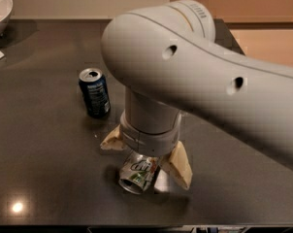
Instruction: Place 7up can upright
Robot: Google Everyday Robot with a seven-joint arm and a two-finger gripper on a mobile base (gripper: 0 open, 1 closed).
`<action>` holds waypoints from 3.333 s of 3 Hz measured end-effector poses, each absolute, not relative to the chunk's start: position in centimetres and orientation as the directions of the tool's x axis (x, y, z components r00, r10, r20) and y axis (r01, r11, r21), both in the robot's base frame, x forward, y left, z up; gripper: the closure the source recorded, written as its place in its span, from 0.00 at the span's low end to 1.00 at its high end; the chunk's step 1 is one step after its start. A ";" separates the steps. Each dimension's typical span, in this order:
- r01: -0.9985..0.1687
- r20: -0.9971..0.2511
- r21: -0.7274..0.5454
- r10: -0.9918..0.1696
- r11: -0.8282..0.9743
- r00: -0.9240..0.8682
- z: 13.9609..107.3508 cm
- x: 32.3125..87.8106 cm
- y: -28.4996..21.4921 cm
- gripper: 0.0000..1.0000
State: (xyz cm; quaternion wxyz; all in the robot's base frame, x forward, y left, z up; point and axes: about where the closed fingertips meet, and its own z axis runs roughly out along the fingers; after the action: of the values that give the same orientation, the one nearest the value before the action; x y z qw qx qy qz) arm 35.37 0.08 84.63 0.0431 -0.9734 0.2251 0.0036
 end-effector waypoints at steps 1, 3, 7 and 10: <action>-0.437 -0.011 -0.078 -0.438 -0.896 0.899 84.2 35.3 0.2 0.18; -0.461 -0.018 -0.072 -0.461 -0.884 0.887 84.3 35.8 0.2 0.64; -0.867 -0.534 -0.236 -0.687 -0.439 0.493 93.3 42.6 -0.6 1.00; -0.993 -0.893 -0.036 -0.443 -0.108 0.081 92.5 43.8 -1.1 1.00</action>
Offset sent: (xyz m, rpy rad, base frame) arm 0.0017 -0.0009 -0.0118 -0.0295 -0.0016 -0.0089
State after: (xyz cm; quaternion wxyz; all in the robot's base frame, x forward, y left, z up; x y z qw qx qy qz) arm 43.80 -1.07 92.51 0.3619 -0.6398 0.5613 0.3803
